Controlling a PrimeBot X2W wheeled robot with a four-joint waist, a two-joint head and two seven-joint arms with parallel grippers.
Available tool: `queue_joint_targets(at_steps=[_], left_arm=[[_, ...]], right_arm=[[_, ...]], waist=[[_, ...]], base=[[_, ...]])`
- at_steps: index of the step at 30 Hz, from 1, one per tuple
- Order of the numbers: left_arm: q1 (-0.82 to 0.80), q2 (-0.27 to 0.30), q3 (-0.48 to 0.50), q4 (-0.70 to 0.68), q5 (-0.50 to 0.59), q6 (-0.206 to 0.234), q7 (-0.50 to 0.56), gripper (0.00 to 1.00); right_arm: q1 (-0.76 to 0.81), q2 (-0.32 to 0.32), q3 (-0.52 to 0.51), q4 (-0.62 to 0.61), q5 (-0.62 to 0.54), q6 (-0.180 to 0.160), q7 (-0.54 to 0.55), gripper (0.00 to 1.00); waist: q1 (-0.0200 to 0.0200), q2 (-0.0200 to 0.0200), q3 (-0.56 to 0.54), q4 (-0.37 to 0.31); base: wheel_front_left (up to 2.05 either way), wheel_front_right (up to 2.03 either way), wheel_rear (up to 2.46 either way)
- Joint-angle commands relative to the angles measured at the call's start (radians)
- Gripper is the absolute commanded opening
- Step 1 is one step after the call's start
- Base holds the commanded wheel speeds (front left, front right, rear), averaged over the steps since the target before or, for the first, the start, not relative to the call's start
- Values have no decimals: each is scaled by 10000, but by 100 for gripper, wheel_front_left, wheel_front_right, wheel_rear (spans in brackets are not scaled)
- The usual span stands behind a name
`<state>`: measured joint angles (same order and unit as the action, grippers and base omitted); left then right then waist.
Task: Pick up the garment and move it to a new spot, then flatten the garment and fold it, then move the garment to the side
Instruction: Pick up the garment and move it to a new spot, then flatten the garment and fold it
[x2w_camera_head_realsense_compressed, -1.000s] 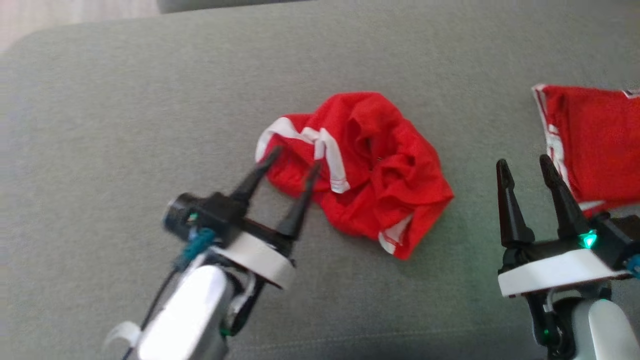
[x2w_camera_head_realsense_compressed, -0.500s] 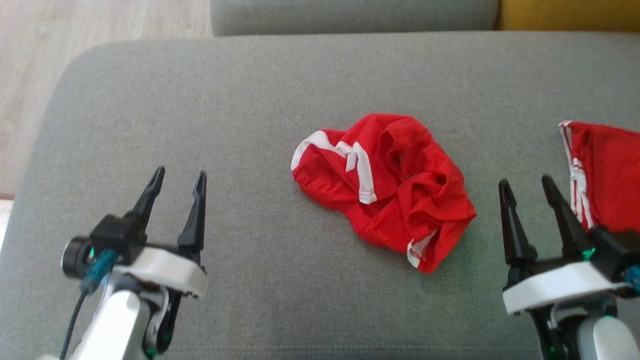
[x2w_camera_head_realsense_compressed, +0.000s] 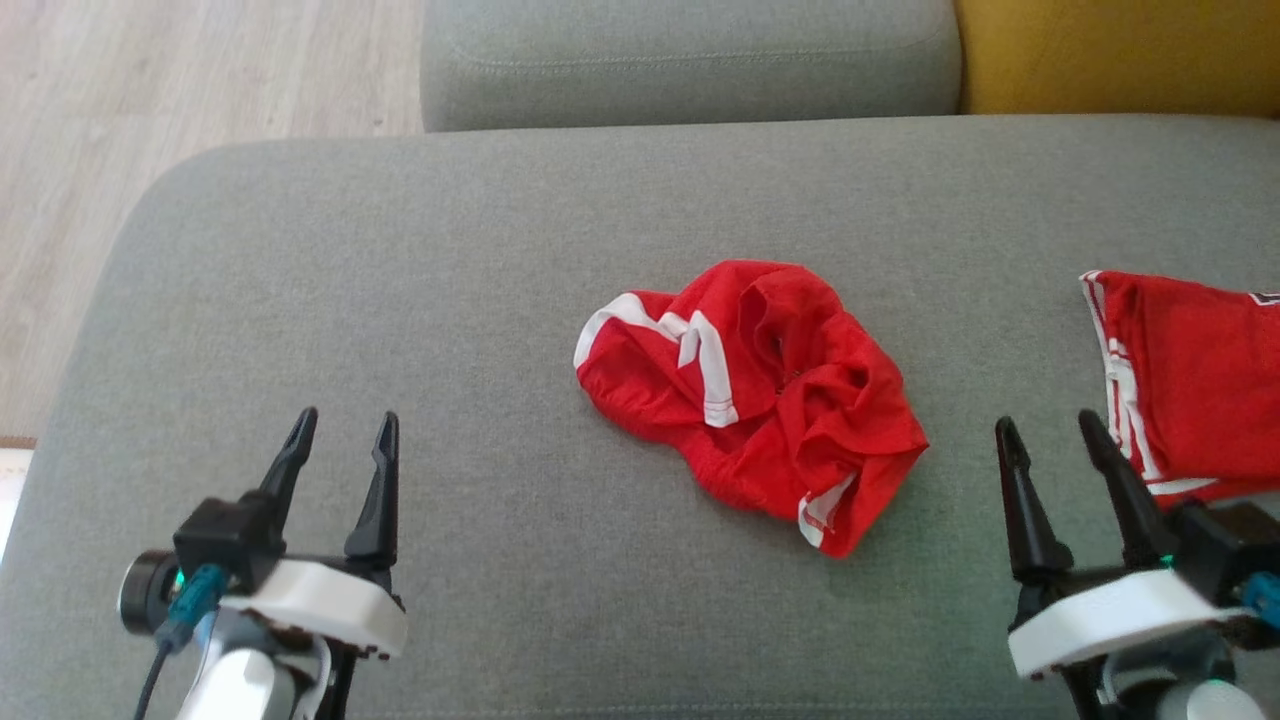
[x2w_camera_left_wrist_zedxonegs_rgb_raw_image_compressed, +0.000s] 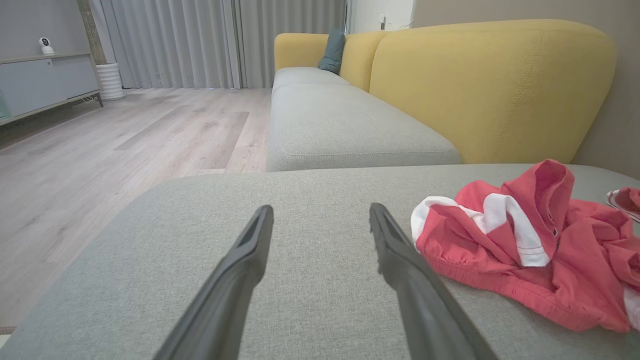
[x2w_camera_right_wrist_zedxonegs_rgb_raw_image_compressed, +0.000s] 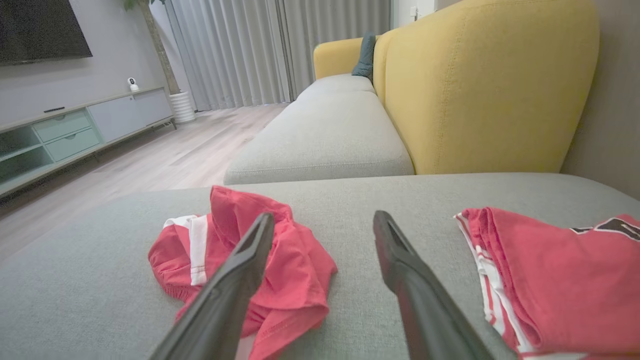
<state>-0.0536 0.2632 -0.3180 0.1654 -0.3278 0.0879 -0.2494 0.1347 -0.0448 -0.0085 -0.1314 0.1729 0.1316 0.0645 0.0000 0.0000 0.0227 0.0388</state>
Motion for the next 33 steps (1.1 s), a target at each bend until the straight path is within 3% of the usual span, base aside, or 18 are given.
queue_joint_targets(at_steps=[1,33], left_arm=[[-290,228,391,-346,-51,24,-123,100],[-662,323,300,-544,66,113,-124,100]], right_arm=[[-224,-55,208,-393,-67,-9,54,100],[-420,-55,402,-432,-37,-9,347,100]], waist=[[0,0,-15,-9],[0,0,484,147]], base=[[0,0,0],[0,0,0]])
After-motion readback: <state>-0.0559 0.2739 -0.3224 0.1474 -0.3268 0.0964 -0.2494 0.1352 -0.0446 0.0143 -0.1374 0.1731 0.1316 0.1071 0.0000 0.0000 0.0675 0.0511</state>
